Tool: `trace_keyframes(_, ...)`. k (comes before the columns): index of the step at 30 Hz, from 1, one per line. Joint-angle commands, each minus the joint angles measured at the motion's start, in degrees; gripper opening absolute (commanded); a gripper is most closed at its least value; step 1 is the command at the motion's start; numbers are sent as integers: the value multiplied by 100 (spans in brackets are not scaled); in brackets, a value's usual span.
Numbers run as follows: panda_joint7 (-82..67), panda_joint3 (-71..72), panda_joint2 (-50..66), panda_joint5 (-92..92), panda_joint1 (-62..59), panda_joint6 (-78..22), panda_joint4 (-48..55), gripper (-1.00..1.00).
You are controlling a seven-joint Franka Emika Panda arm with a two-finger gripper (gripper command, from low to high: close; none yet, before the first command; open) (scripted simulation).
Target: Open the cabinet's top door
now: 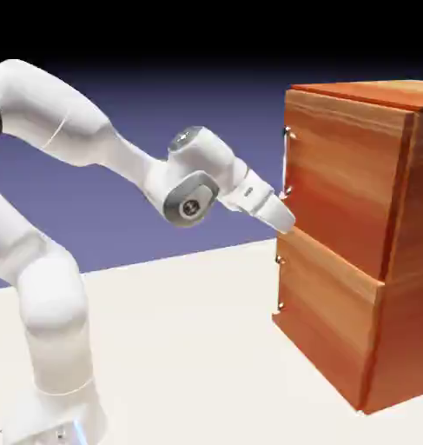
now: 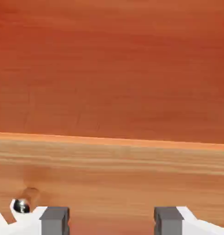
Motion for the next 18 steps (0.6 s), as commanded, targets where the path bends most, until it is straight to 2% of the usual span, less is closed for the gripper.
trace_keyframes(1, -105, -181, 208, 239, 195, -40, 24, 0)
trace_keyframes(18, -1885, -3262, 3739, 4303, 3502, -711, 426, 0)
